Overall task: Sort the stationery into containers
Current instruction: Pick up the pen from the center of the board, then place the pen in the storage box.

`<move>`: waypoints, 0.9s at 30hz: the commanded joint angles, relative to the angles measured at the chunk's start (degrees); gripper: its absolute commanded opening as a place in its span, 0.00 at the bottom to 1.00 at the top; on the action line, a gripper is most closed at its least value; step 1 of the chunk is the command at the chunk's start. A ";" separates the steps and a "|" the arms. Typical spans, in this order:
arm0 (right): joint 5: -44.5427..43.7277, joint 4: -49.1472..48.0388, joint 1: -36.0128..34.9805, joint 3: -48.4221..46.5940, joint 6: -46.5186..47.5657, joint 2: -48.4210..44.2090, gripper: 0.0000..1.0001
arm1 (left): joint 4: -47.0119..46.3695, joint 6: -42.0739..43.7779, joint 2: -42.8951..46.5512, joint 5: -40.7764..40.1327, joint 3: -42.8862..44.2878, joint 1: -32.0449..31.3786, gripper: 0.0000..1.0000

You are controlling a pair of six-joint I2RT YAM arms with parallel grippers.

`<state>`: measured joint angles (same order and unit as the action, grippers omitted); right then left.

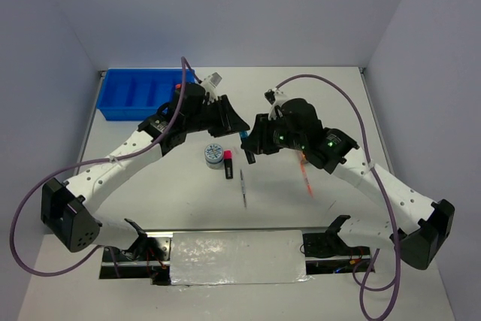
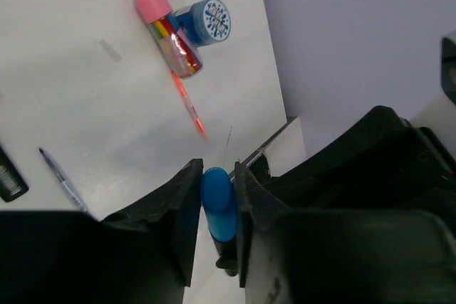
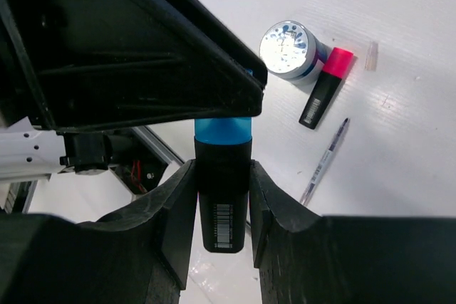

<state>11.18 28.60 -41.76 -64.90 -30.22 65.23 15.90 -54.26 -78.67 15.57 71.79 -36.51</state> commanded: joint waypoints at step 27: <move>-8.90 11.65 2.21 2.06 5.26 -12.41 1.00 | 24.37 44.50 -48.40 -42.99 59.88 23.50 0.00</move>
<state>1.98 38.17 -39.81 -63.70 -25.82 53.87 39.66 -13.52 -125.12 -22.48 129.84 -13.80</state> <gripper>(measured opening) 0.994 0.245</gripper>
